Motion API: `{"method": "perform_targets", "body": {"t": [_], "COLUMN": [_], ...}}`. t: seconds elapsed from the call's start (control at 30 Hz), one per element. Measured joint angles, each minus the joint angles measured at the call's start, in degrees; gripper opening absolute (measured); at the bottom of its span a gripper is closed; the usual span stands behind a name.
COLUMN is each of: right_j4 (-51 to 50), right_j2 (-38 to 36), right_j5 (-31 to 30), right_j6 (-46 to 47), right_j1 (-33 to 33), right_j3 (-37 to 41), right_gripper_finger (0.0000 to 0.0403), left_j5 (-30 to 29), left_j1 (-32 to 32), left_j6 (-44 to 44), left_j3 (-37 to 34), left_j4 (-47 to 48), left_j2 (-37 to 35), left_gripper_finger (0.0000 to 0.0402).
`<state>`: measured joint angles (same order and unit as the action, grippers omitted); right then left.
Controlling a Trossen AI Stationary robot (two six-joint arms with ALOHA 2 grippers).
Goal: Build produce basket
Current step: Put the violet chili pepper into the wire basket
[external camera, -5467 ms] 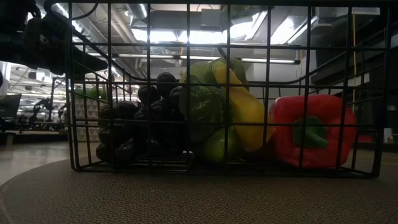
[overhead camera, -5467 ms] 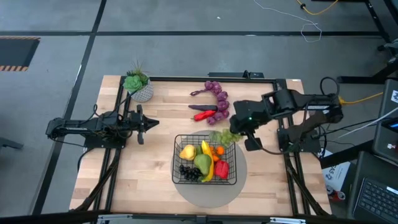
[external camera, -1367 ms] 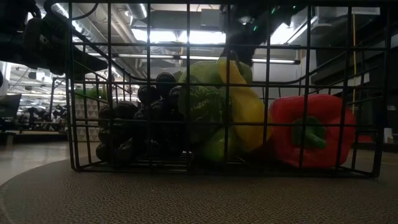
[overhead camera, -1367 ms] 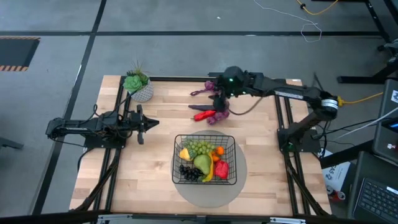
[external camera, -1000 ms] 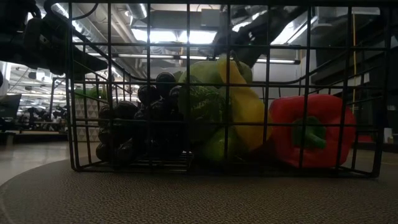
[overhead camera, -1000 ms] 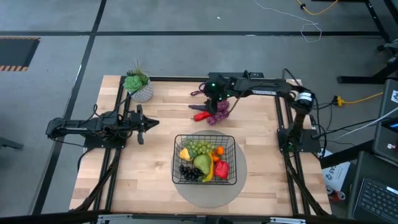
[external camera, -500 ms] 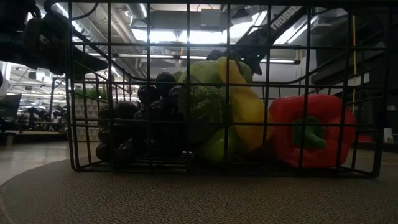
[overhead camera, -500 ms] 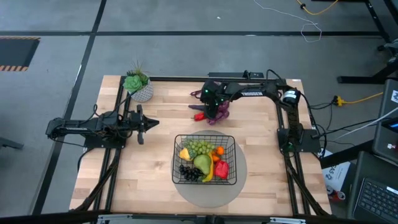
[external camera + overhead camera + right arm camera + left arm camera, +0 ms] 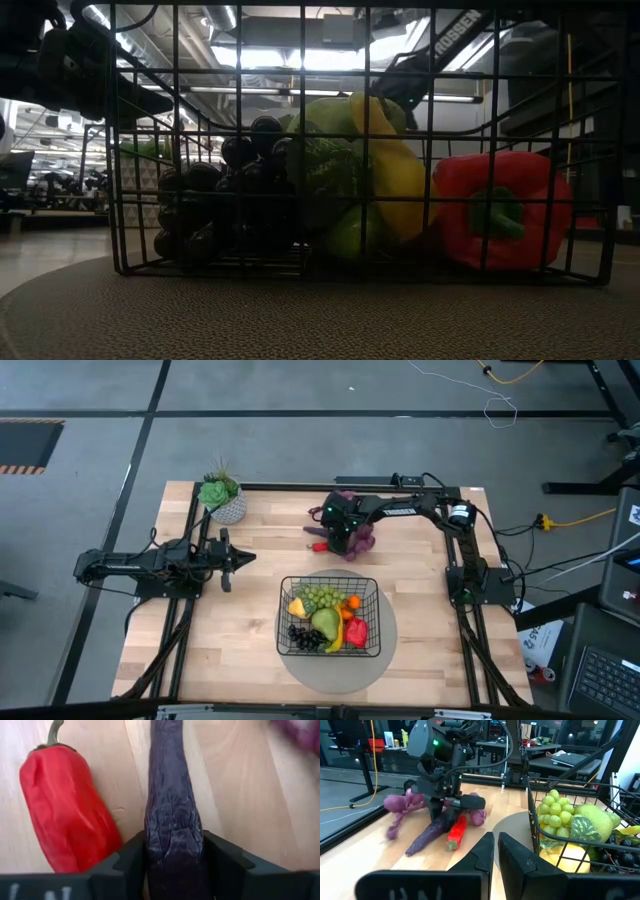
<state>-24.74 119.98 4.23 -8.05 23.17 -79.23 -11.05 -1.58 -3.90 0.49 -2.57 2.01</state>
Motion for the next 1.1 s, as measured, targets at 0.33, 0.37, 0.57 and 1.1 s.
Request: {"method": "perform_targets", "body": {"t": [0.33,0.37,0.57,1.1], "right_j4": [-1.4,-1.5,-4.9,-24.4], "right_j2": [0.4,0.4,0.3,0.2], "right_j5": [-0.2,-0.2,-0.1,-0.2], "right_j6": [-3.2,-4.0,-7.3,-7.2], "right_j1": [-1.9,-2.2,-4.2,-8.5], "right_j3": [-7.5,-8.7,-16.8,-27.5], "right_gripper_finger": [0.0097,0.0097,0.0097,0.0097], "left_j5": [0.0,0.0,0.0,0.0], "left_j1": [0.0,0.0,0.0,0.0], "left_j6": [0.0,0.0,0.0,0.0], "left_j3": [0.0,0.0,0.0,0.0], "left_j4": [0.0,0.0,0.0,0.0], "left_j2": [0.0,0.0,0.0,0.0], "left_gripper_finger": [0.0019,0.0019,0.0019,0.0019]}}
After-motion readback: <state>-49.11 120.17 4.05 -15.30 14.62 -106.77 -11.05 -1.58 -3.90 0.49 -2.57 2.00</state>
